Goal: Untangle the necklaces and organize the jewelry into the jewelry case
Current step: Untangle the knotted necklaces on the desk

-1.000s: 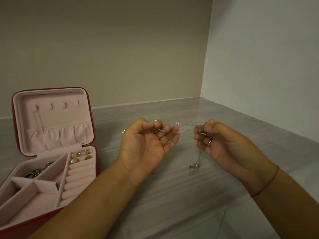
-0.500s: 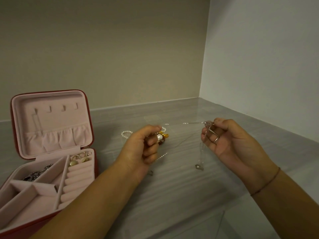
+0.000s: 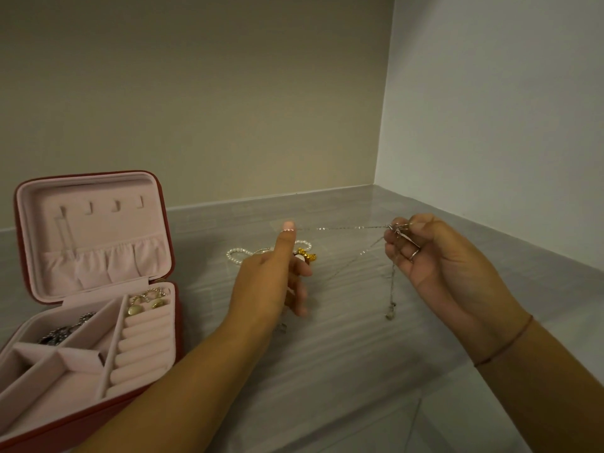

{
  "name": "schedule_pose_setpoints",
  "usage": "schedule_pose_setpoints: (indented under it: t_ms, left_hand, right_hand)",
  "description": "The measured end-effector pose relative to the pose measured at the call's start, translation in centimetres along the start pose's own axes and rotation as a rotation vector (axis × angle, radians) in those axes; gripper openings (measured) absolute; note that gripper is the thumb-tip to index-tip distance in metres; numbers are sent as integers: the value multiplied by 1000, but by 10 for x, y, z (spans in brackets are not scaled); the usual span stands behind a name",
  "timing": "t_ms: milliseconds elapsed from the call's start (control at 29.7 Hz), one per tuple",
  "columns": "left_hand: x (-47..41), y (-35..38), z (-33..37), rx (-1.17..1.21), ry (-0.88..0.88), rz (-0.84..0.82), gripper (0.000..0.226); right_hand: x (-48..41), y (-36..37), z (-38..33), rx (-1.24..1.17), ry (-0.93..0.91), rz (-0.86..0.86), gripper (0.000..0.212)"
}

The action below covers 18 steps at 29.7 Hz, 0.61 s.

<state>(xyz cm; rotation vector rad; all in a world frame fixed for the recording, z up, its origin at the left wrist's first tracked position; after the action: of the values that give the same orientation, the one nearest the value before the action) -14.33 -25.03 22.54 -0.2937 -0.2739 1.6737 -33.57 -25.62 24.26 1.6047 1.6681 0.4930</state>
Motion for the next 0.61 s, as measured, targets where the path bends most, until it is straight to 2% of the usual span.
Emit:
schedule_pose_setpoints:
  t_ms: [371, 505, 606]
  left_hand:
    - [3, 2, -1, 2, -121, -155, 74]
    - [6, 2, 1, -14, -149, -217, 76]
    - [6, 2, 2, -16, -158, -243, 71]
  right_hand:
    - [0, 5, 5, 41, -53, -36, 25]
    - [-1, 9, 4, 19, -15, -42, 25]
    - [0, 11, 5, 100, 14, -65, 27]
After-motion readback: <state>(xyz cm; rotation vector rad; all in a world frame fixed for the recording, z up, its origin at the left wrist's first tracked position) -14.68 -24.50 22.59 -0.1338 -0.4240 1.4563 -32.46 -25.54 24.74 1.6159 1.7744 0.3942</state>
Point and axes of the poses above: each hand's wrist, its own x-axis away from the middle knuckle, its own y-axis out of the palm, z = x × y, the point moved 2 cm from there along -x, towards the middle knuckle, and after that the axes turned 14 degrees about -x, right-handed, at the moved point
